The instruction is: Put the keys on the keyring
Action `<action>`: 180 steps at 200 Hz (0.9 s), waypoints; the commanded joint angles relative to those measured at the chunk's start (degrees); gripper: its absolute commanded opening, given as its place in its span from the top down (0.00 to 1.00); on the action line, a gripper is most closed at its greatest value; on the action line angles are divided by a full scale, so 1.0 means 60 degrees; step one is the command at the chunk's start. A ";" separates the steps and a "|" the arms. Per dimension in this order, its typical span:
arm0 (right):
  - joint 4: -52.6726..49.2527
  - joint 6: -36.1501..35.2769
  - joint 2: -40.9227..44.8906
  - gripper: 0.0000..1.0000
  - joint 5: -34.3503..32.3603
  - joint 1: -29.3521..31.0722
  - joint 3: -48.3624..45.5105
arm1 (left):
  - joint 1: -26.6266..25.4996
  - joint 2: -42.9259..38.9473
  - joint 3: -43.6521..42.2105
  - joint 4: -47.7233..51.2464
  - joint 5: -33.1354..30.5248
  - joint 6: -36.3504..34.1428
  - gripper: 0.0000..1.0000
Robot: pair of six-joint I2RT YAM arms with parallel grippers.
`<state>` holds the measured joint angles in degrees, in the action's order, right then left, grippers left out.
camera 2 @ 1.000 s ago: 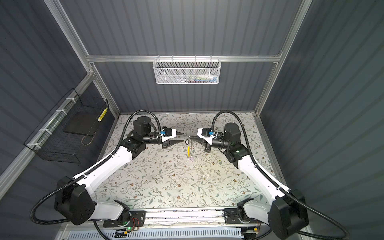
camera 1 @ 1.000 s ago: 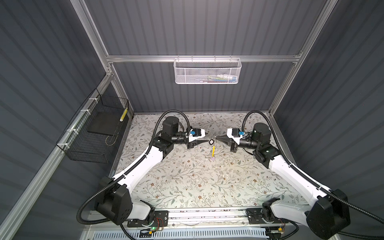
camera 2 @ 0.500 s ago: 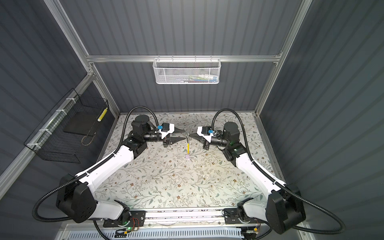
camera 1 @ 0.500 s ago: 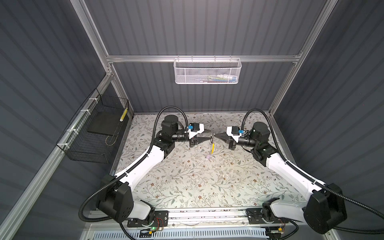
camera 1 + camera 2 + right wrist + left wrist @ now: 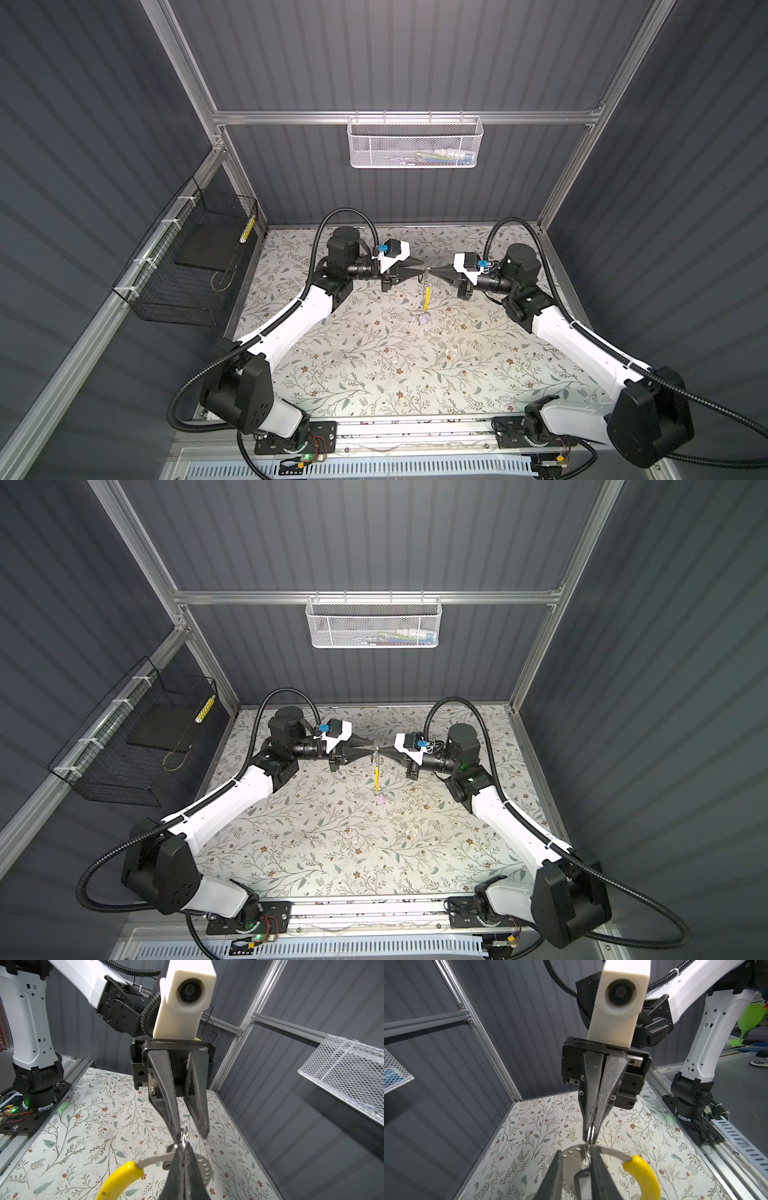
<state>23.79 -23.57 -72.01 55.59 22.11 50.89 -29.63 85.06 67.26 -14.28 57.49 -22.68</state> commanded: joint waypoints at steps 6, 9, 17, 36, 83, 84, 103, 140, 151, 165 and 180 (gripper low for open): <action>0.0250 -0.0069 -0.0076 1.00 0.0111 -0.0023 -0.0001 | -0.0028 0.0190 0.0391 -0.0036 0.0473 0.0121 0.72; 0.0264 -0.0070 -0.0079 1.00 0.0110 -0.0034 -0.0001 | -0.0024 0.0188 0.0418 0.0033 0.0484 0.0074 0.72; 0.0296 -0.0060 -0.0093 1.00 0.0109 -0.0025 -0.0001 | -0.0028 0.0223 0.0468 0.0222 0.0491 -0.0051 0.73; 0.0307 -0.0062 -0.0142 1.00 0.0122 -0.0030 0.0035 | -0.0028 0.0310 0.0564 0.0344 0.0559 -0.0117 0.74; 0.0341 -0.0065 -0.0190 1.00 0.0081 -0.0030 0.0068 | -0.0024 0.0470 0.0776 0.0759 0.0674 -0.0439 0.84; 0.0349 -0.0060 -0.0195 1.00 0.0081 -0.0026 0.0070 | -0.0019 0.0479 0.0781 0.0772 0.0680 -0.0454 0.84; 0.0400 -0.0045 -0.0233 1.00 0.0046 -0.0024 0.0081 | -0.0028 0.0560 0.0871 0.0972 0.0745 -0.0626 0.93; 0.0327 -0.0091 -0.0190 0.78 -0.0345 -0.0023 0.0001 | -0.0026 0.0560 0.1196 0.1549 0.0694 -0.0996 1.00; -0.0116 -0.0479 -0.0060 0.72 -0.0810 -0.0023 -0.0001 | -0.0035 0.0607 0.1530 0.2235 0.0588 -0.1374 1.00; -0.0941 -0.1269 0.0208 0.64 -0.1582 -0.0030 0.0027 | -0.0043 0.0682 0.2052 0.3426 0.0278 -0.1899 1.00; -0.1706 -0.2013 0.0466 0.61 -0.2192 -0.0037 0.0124 | -0.0068 0.0790 0.2793 0.4758 -0.0272 -0.2542 1.00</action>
<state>20.67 -28.12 -72.14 49.58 21.93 50.89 -29.65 88.95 77.17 0.89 59.44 -30.87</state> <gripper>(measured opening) 0.376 0.047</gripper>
